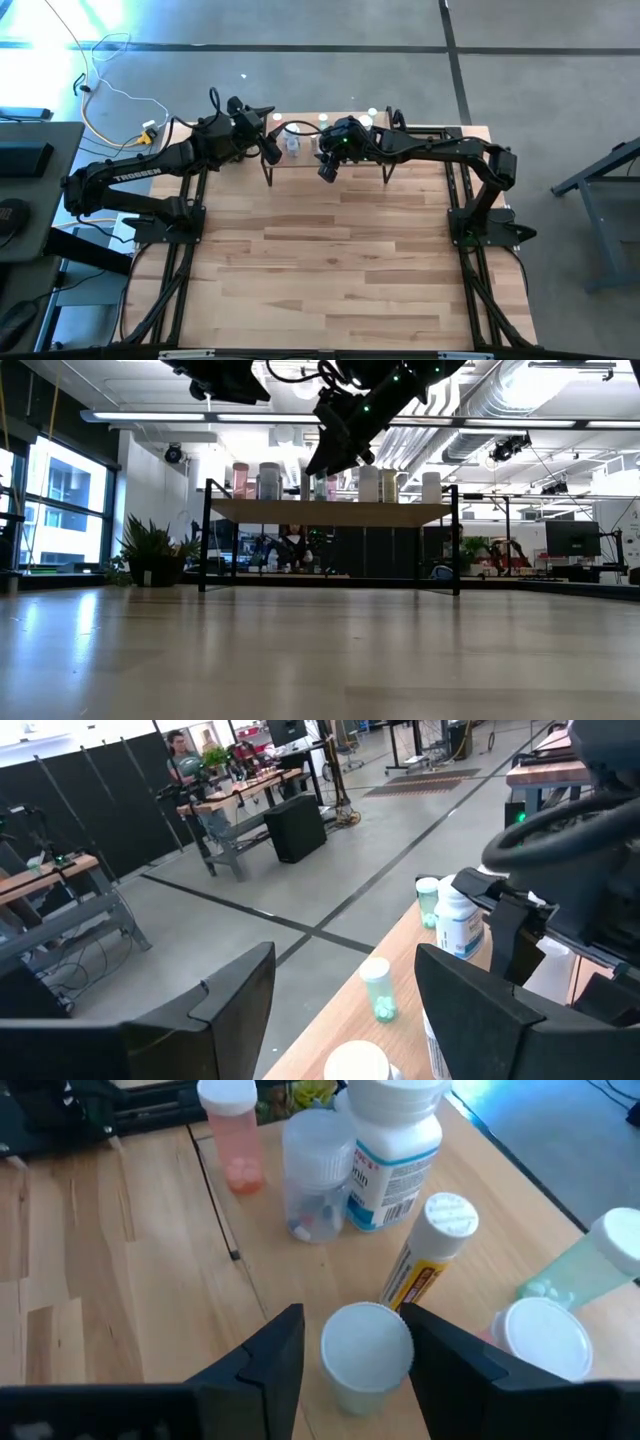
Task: Pick and place medicine bottles onto shelf by color
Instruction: Put the green pill bottle on the shelf, then return to Home Position
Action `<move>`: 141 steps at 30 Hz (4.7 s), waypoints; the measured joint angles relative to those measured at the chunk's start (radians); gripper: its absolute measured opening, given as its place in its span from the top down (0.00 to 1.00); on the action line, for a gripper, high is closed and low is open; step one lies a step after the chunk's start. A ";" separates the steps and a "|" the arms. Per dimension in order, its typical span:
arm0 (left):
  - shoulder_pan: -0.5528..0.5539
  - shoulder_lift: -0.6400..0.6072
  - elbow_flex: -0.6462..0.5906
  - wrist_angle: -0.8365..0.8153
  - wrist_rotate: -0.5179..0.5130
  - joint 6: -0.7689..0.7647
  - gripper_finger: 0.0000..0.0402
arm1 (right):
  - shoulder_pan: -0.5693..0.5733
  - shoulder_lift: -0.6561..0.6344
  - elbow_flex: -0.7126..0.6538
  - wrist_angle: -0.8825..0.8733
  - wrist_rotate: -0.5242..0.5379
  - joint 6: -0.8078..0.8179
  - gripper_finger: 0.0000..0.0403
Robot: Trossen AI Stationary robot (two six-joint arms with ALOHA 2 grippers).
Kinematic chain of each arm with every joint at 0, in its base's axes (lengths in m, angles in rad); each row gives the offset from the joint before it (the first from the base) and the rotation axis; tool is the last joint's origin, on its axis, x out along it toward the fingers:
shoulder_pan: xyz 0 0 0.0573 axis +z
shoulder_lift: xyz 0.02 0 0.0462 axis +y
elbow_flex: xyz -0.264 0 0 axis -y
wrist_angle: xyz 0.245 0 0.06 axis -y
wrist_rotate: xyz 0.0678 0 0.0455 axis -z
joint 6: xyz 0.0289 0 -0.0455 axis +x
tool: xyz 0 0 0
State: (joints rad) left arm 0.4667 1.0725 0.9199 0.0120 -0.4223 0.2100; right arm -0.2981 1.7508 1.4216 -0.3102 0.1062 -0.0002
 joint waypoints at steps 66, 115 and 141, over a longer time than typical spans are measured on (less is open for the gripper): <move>-0.293 -0.976 -0.664 -0.285 0.385 -0.418 0.43 | 0.209 -0.045 0.396 -0.258 0.124 0.315 0.61; -0.290 -0.980 -0.831 -0.232 0.284 -0.390 0.43 | 0.432 -1.326 -0.848 -0.133 0.427 0.288 0.61; -0.290 -0.980 -0.831 -0.232 0.284 -0.390 0.43 | 0.432 -1.747 -1.287 0.101 0.229 0.350 0.61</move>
State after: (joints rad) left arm 0.1769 0.0925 0.0891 -0.2195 -0.1379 -0.1802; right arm 0.1337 0.0034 0.1341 -0.2097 0.3349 0.3495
